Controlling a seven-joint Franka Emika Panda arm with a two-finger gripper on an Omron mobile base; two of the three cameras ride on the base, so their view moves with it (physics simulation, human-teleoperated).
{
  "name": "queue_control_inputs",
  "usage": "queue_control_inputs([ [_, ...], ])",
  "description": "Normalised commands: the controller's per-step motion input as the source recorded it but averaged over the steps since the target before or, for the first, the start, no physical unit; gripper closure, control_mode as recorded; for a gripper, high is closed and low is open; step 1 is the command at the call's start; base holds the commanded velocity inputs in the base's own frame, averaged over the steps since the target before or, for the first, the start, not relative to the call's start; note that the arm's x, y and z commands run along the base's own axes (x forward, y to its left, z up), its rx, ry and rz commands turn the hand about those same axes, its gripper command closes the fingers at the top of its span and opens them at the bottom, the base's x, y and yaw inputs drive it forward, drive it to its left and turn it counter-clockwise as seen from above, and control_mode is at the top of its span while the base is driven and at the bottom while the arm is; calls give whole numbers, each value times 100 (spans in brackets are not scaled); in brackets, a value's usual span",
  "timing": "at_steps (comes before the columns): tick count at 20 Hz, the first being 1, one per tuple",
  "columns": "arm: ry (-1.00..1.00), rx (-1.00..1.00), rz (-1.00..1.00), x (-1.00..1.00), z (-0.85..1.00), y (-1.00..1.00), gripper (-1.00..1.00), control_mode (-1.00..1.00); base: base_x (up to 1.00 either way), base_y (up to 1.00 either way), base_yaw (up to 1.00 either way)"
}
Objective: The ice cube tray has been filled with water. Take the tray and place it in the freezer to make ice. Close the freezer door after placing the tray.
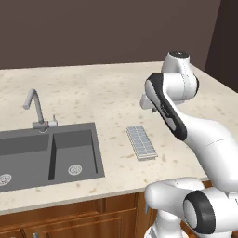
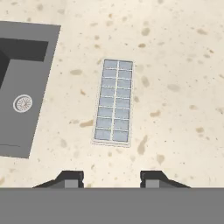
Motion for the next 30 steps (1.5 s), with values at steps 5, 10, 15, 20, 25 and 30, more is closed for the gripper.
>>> queue_control_inputs([
  [5,-10,0,0,-36,-12,-2,-100,-100,0,0,0],
  [10,-8,1,0,-80,-11,-15,-100,-100,0,0,0],
  [15,-8,2,0,-67,-4,-4,-100,-100,0,0,0],
  [20,-14,3,-5,-15,0,0,-100,-100,0,0,0],
  [25,-5,14,-12,0,0,-8,-100,-100,0,0,0],
  [30,9,26,-22,0,-9,-8,-100,-100,0,0,0],
])
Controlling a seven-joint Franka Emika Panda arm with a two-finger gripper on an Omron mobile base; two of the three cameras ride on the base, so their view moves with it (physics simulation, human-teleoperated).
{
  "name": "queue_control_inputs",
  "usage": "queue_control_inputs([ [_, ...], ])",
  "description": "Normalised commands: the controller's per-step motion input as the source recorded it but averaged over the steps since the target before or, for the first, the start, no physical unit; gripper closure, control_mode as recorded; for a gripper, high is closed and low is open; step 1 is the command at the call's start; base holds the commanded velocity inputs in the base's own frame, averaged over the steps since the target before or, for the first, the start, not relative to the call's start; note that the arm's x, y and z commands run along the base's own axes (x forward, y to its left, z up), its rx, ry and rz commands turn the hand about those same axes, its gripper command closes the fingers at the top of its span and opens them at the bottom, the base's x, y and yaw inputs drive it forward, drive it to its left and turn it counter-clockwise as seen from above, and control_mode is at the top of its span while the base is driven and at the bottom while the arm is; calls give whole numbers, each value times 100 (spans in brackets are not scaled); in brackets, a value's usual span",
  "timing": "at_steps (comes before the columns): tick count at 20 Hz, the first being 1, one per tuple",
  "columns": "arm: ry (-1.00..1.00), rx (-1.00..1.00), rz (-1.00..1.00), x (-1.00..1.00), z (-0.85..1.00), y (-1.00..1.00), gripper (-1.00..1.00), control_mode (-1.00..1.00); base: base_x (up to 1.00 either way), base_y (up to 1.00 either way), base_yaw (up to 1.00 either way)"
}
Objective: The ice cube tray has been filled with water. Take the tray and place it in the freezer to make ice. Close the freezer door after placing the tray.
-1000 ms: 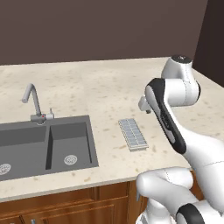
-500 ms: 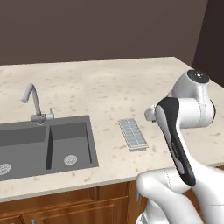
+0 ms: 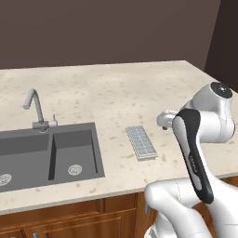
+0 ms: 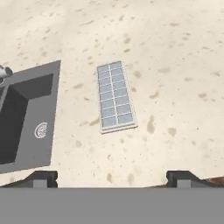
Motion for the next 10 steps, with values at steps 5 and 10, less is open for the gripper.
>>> queue_control_inputs([
  [5,17,30,-19,0,-5,-8,-100,-100,0,0,0],
  [10,25,24,-9,0,-13,-4,-100,-100,0,0,0],
])
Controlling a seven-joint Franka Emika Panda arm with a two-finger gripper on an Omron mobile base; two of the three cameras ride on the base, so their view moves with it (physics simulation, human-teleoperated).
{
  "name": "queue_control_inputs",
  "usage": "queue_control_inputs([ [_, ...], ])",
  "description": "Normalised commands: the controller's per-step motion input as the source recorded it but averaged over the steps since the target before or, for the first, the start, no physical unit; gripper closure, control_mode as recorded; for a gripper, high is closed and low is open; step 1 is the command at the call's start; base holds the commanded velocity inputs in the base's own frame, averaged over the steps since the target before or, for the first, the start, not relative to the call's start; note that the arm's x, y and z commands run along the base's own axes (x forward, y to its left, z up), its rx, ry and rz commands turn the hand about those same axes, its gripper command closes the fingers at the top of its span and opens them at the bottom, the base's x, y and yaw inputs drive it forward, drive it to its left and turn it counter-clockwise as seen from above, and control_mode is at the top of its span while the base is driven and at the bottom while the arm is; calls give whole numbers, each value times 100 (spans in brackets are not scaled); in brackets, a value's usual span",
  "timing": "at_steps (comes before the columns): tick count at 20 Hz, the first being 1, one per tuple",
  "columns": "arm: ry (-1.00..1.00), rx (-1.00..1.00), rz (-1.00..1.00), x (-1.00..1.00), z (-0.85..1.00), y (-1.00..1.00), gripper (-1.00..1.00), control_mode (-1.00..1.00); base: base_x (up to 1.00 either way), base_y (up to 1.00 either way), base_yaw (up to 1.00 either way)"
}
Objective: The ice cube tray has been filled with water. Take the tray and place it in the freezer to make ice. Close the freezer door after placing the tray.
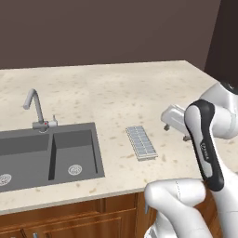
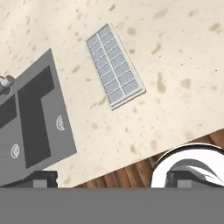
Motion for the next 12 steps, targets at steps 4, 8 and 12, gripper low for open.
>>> queue_control_inputs([
  [4,13,17,-5,0,-29,-1,-100,-100,0,0,0],
  [8,0,5,-7,0,-48,0,-100,-100,0,0,0],
  [12,-8,0,-8,0,-56,0,-100,-100,0,0,0],
])
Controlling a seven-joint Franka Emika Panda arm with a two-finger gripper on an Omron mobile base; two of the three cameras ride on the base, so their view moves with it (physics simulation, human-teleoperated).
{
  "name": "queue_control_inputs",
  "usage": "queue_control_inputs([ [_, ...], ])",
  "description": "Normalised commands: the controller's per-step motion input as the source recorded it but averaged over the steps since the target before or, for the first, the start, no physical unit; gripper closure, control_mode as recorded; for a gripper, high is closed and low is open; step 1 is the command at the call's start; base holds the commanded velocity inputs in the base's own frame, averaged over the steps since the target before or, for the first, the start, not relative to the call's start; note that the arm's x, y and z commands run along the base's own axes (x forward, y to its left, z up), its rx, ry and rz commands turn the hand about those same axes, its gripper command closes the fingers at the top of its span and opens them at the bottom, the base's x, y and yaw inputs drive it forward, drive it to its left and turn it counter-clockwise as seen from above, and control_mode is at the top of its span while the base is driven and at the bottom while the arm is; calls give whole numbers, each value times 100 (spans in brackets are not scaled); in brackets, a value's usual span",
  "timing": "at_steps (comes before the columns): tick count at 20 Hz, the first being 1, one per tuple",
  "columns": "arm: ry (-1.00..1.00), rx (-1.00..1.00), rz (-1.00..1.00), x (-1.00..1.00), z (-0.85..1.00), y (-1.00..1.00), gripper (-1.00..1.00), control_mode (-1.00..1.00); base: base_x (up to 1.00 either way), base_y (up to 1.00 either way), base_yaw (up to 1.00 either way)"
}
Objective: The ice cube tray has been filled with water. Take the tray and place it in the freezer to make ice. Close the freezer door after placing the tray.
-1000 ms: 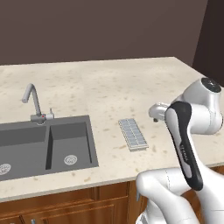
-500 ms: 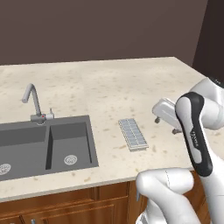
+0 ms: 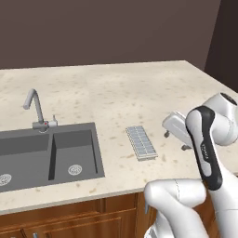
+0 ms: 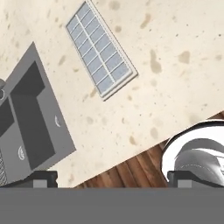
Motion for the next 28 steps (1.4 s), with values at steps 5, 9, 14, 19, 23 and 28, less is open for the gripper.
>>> queue_control_inputs([
  [5,-9,1,-7,0,-39,0,-100,-100,0,0,0],
  [9,0,3,-1,0,-10,-12,-100,-100,0,0,0],
  [14,0,6,0,8,-15,-23,-100,-100,0,0,0],
  [19,1,3,0,31,-21,-9,-100,-100,0,0,0],
  [23,0,0,0,42,-27,0,-100,-100,0,0,0],
  [28,0,0,0,38,-25,0,-100,-100,0,0,0],
])
